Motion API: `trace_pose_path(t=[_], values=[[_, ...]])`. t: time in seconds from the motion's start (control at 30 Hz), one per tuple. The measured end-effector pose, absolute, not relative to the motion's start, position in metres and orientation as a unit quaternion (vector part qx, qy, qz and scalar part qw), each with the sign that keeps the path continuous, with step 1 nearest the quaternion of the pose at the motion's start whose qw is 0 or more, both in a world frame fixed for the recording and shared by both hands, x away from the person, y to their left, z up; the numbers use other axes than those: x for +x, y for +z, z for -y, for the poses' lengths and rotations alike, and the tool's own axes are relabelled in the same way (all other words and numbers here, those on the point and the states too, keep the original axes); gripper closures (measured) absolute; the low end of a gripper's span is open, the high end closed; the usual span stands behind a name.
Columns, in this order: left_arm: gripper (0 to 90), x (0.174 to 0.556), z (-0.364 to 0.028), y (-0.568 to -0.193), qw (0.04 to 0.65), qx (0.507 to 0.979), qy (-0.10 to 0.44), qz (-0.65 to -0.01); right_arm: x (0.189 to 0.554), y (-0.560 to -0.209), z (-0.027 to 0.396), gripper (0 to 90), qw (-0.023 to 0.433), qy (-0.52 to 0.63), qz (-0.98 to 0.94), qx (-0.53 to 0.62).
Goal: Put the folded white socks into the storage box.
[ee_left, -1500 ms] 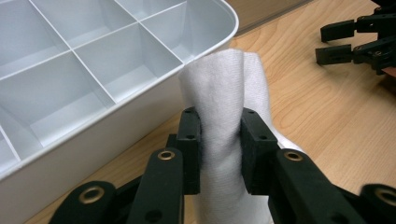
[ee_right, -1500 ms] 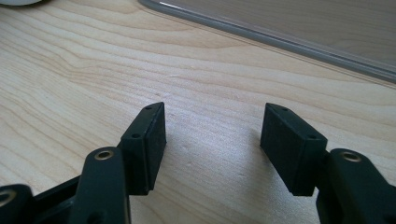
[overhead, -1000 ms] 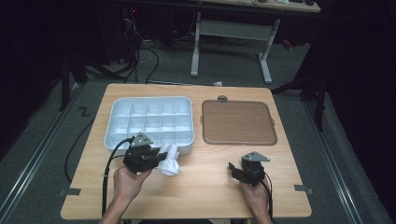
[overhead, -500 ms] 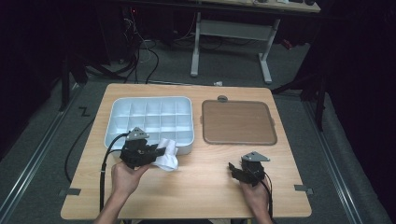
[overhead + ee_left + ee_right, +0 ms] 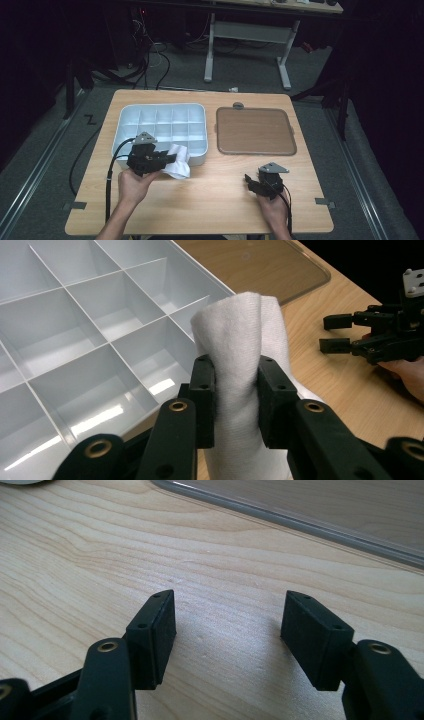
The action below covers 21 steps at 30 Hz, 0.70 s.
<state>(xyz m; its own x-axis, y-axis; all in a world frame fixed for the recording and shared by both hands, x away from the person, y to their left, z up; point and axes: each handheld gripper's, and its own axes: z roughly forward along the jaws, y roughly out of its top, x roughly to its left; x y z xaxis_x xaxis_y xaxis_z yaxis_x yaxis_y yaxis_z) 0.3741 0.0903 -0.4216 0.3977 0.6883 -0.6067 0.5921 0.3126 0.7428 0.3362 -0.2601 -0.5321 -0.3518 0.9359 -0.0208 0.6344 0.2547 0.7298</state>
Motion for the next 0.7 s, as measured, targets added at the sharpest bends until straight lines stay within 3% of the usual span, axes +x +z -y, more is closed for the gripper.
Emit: trace_pose_path(t=[0.7], values=[[72.7,0.403,-0.095,-0.412,0.590,0.590,0.053,-0.549,0.336,-0.532,0.260,39.2,0.234,0.322,-0.757,0.519]])
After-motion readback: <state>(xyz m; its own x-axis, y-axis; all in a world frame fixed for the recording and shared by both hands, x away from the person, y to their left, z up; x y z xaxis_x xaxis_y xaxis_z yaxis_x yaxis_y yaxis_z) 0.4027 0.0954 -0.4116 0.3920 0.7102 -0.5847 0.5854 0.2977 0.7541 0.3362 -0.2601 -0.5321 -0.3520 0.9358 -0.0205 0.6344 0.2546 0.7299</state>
